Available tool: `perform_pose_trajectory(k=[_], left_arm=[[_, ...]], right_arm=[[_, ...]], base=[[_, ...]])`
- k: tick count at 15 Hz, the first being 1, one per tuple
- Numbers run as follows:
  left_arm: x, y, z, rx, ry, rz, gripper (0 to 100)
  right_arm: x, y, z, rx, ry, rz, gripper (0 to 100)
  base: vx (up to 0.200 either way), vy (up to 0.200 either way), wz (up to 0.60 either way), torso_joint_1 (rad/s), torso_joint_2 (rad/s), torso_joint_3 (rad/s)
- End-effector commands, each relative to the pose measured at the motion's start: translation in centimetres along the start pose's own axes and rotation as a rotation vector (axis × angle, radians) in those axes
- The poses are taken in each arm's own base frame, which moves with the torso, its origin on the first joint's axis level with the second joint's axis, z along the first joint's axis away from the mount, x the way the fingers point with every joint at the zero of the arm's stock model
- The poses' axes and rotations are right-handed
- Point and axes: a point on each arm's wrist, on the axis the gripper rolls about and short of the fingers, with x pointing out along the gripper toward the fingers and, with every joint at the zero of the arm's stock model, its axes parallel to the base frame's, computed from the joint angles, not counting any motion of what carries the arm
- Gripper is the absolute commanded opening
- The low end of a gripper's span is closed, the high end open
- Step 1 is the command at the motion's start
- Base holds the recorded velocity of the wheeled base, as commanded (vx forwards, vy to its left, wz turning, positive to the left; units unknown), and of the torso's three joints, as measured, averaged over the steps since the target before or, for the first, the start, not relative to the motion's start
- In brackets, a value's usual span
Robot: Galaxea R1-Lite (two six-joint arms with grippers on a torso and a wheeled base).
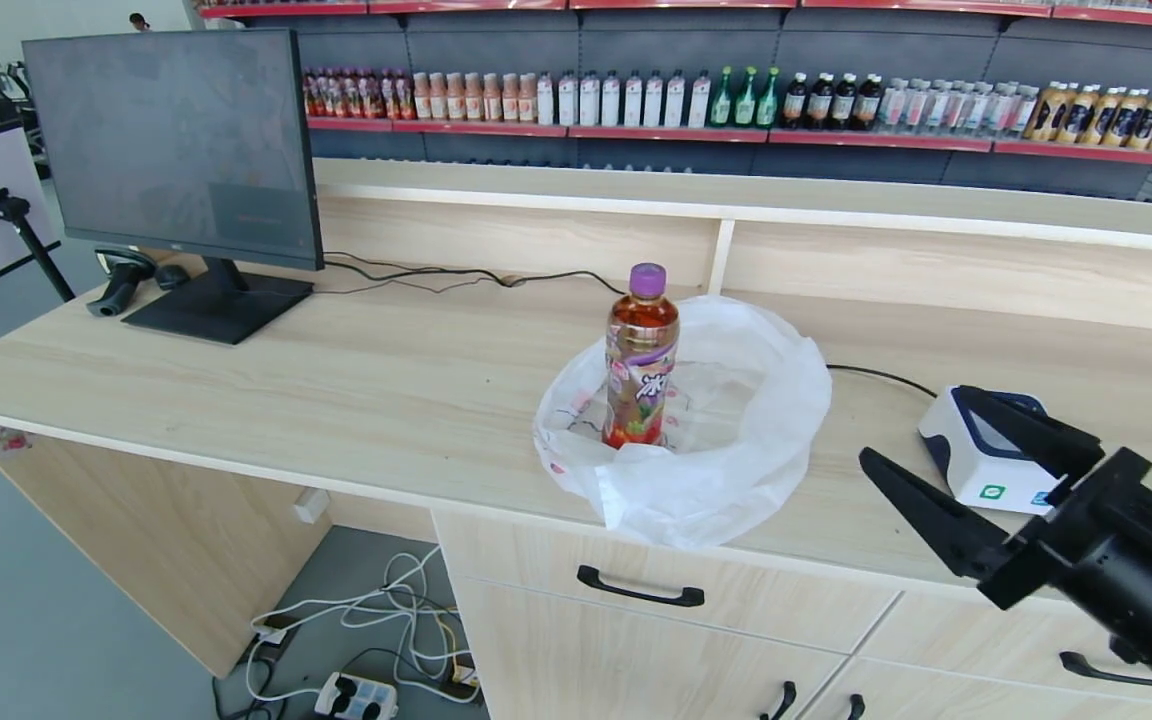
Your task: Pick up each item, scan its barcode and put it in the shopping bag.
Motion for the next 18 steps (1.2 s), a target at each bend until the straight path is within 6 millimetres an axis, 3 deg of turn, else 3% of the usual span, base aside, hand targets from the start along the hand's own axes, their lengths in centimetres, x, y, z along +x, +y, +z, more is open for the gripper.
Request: perform_pose_trajectory(k=[1, 5, 11, 13, 18], left_arm=[[0.0, 0.0, 0.0, 0.001, 0.0, 0.001, 100], [0.0, 0.0, 0.0, 0.001, 0.0, -0.001, 100], [0.0, 0.0, 0.0, 0.001, 0.003, 0.003, 100], [0.0, 0.0, 0.0, 0.001, 0.003, 0.001, 100], [0.0, 0.0, 0.0, 0.001, 0.003, 0.001, 100]], right_arm=[[-4.3, 0.0, 1.8, -0.015, -0.079, -0.033, 100], [-4.8, 0.1, 1.5, -0.016, -0.035, -0.025, 100], [-5.0, 0.2, 1.2, -0.005, 0.009, -0.018, 100], [-6.6, 0.2, 1.2, 0.006, 0.053, -0.036, 100], [-12.8, 0.9, 0.7, 0.011, 0.157, -0.05, 100]], base=[[0.0, 0.0, 0.0, 0.0, 0.0, 0.0], [0.0, 0.0, 0.0, 0.0, 0.0, 0.0], [0.0, 0.0, -0.6, 0.002, 0.0, 0.002], [0.0, 0.0, 0.0, 0.0, 0.0, 0.0], [0.0, 0.0, 0.0, 0.0, 0.0, 0.0]])
